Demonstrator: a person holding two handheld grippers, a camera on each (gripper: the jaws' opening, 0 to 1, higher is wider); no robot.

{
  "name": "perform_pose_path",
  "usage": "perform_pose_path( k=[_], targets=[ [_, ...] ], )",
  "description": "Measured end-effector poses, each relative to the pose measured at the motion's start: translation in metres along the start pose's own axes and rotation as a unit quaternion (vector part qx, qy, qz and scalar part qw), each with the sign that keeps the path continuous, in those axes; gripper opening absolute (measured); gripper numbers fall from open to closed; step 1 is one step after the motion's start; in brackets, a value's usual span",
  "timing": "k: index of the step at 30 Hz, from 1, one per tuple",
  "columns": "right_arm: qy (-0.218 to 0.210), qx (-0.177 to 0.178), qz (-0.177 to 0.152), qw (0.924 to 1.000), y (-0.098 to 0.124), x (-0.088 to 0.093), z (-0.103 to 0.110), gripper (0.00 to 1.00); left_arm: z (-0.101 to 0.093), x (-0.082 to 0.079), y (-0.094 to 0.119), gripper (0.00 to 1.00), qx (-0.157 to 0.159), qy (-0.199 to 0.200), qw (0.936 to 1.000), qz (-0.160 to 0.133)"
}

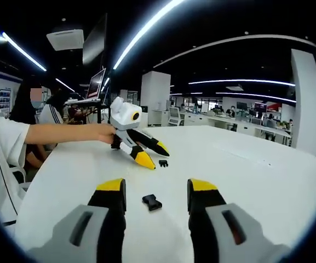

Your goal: Snap the two parts of the plastic buckle together until the buckle closes and remains connected.

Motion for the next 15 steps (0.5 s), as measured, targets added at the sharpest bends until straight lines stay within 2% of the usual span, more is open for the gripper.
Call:
perform_pose_path(
  k=[6, 9, 15],
  targets=[
    [-0.001, 0.0, 0.002, 1.0, -0.001, 0.001, 0.0, 0.44, -0.004, -0.001, 0.001, 0.41, 0.005, -0.007, 0.9999, 0.005],
    [-0.003, -0.001, 0.003, 1.0, -0.001, 0.002, 0.0, 0.44, -0.009, -0.001, 0.002, 0.33, 0.035, -0.01, 0.9993, 0.004],
    [-0.005, -0.001, 0.007, 1.0, -0.002, 0.004, 0.0, 0.44, -0.011, 0.0, 0.0, 0.31, 0.055, 0.002, 0.9984, 0.007]
  ],
)
Point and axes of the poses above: the point that each gripper's makers call its tool centre point, and the gripper's own axes: y roughly backward along the fingers, z roughly to its left, x roughly out of its underside, the point moved 8 cm from there along y, roughly backward along the fingers, and after that the axes turned 9 degrees about -y, right-handed, at the moved point
